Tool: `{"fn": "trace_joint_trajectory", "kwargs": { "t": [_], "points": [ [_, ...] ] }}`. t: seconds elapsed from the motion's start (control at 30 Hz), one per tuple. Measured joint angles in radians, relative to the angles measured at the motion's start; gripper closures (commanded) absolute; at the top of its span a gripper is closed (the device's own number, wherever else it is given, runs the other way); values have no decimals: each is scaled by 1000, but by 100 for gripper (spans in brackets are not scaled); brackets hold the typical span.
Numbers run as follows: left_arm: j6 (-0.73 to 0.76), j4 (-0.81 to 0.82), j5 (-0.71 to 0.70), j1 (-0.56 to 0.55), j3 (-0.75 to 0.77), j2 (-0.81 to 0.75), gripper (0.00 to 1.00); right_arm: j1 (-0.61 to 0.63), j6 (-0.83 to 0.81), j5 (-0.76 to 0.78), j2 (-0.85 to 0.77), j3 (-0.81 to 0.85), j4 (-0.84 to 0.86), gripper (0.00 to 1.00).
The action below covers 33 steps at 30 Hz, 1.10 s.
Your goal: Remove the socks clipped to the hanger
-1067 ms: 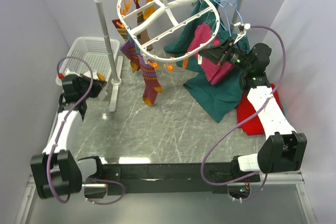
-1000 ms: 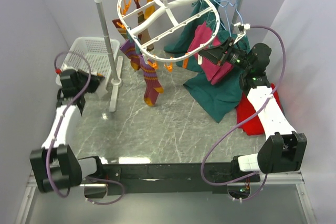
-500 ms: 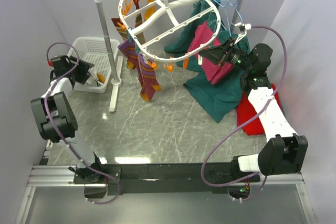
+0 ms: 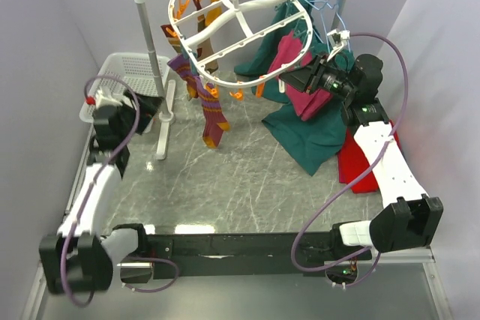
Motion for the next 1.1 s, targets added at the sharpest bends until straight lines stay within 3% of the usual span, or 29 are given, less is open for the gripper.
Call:
{"fn": "trace_joint_trajectory", "kwargs": {
  "t": [0.17,0.43,0.67,0.9,1.0,1.1],
  "points": [
    [10,60,-24,-156,-162,-148,4,6,-46,40,-22,6,-109,54],
    [83,385,16,-384,-344,-84,3,12,-76,69,-74,5,-192,51],
    [270,620,-11,-547,-328,94,3,23,-92,76,-114,-13,-225,45],
    [401,750,-49,-568,-250,219,1,77,-128,104,-229,-102,-280,42],
    [452,823,-23,-568,-213,278,10,111,-145,120,-294,-153,-302,42],
    [499,879,30,-568,-163,351,28,146,-161,137,-338,-190,-323,42]
  ]
}}
